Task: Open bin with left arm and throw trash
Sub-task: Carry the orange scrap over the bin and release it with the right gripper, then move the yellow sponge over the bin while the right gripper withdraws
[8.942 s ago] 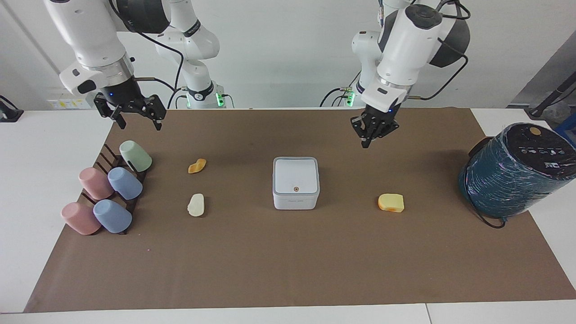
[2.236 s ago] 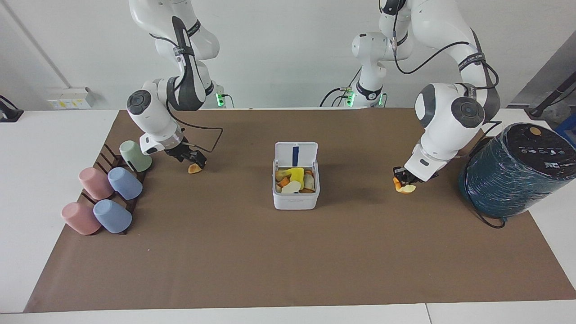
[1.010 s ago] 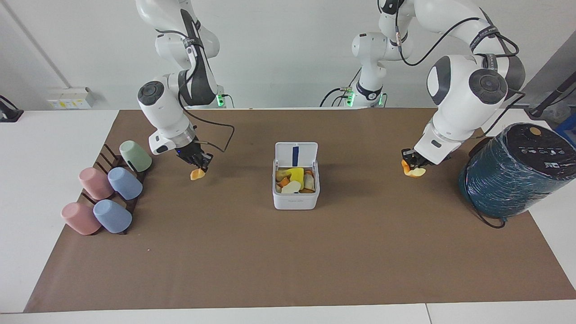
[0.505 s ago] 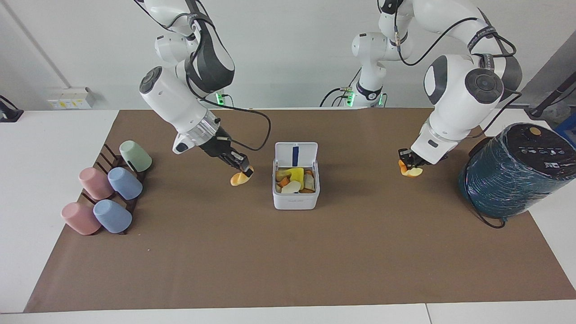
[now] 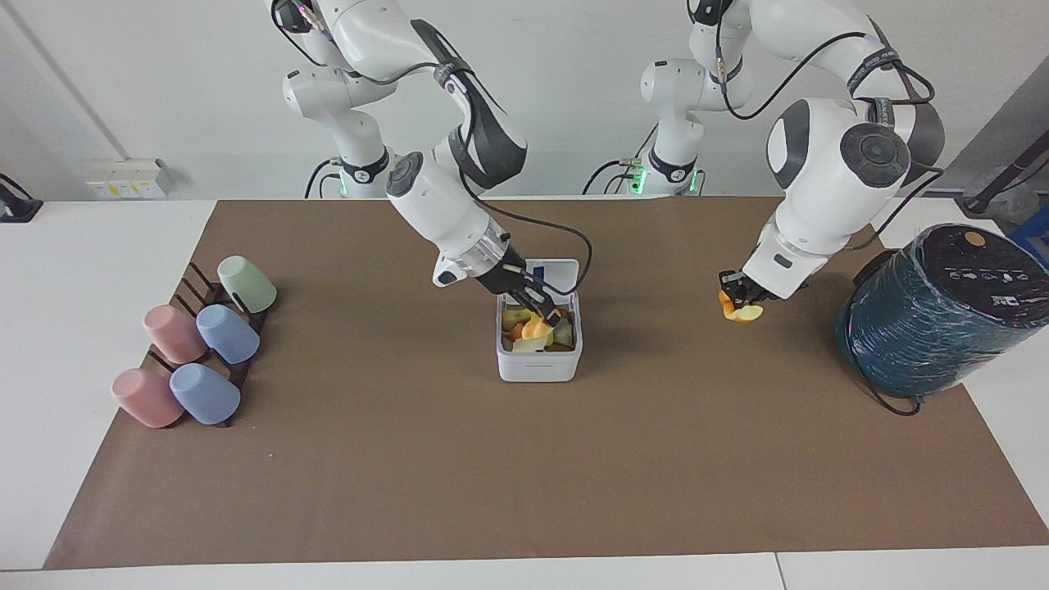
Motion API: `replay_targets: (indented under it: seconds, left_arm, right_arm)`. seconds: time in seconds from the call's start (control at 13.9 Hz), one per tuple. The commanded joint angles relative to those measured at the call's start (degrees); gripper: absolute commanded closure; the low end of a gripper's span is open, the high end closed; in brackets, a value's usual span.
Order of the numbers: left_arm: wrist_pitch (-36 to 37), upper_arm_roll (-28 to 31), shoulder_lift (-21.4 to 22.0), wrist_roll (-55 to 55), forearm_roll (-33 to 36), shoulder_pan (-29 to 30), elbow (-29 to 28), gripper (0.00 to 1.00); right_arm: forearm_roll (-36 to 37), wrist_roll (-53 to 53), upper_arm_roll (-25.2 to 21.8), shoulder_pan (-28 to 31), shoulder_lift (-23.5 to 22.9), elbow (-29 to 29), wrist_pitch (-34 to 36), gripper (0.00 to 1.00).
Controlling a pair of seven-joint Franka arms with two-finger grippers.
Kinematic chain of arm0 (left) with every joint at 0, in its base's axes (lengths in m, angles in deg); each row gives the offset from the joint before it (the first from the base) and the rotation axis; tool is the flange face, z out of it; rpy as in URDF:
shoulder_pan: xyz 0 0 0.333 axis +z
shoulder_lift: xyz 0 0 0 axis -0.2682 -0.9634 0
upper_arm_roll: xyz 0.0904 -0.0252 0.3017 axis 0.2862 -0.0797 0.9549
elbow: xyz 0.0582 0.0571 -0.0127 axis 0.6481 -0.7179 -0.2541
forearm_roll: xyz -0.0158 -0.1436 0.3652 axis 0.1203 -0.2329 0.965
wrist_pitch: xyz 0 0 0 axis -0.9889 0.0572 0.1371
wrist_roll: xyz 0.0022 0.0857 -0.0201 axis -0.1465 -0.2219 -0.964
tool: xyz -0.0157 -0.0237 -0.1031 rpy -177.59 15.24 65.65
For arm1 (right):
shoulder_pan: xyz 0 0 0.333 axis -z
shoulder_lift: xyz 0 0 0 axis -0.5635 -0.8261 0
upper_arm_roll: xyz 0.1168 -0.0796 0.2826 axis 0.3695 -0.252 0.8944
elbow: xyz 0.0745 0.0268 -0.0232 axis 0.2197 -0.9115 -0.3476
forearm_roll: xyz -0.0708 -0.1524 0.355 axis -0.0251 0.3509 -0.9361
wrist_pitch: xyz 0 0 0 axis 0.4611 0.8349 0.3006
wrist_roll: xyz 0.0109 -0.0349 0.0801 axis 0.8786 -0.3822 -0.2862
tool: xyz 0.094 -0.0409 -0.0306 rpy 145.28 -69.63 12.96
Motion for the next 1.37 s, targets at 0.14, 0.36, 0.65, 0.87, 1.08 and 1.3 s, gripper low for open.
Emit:
replay_targets:
  seconds: [0.14, 0.36, 0.65, 0.87, 1.08, 1.3]
  left_arm:
    - [-6.1, 0.6, 0.8, -7.3, -3.7, -3.1, -0.4, 1.0]
    - [-11.4, 0.3, 1.1, -15.6, -6.3, -6.9, -2.4, 1.0]
    - [-24.1, 0.2, 3.2, -27.2, -11.2, -13.2, -9.3, 1.0]
    - [-32.6, 0.2, 4.5, -31.5, -12.5, -16.7, -14.7, 1.0]
    - [-34.6, 0.2, 5.0, -31.6, -12.9, -19.7, -18.1, 1.0]
    - [-37.6, 0.2, 5.4, -32.8, -12.9, -23.5, -22.1, 1.0]
  right_arm:
    - [-0.5, -0.3, -0.2, 1.0, 0.9, 0.1, 0.0, 0.0]
    - [8.3, -0.3, -0.9, 3.4, 3.2, 0.3, 2.8, 0.0]
    - [37.5, -1.4, -0.7, 8.0, 6.2, 0.7, 7.3, 0.0]
    - [44.4, -11.0, -0.7, 11.3, 8.9, 0.8, 13.4, 0.0]
    - [44.4, -21.1, -0.7, 15.9, 12.8, 0.8, 20.1, 0.0]
    - [44.4, -28.9, -0.7, 19.9, 17.1, 1.5, 28.1, 0.0]
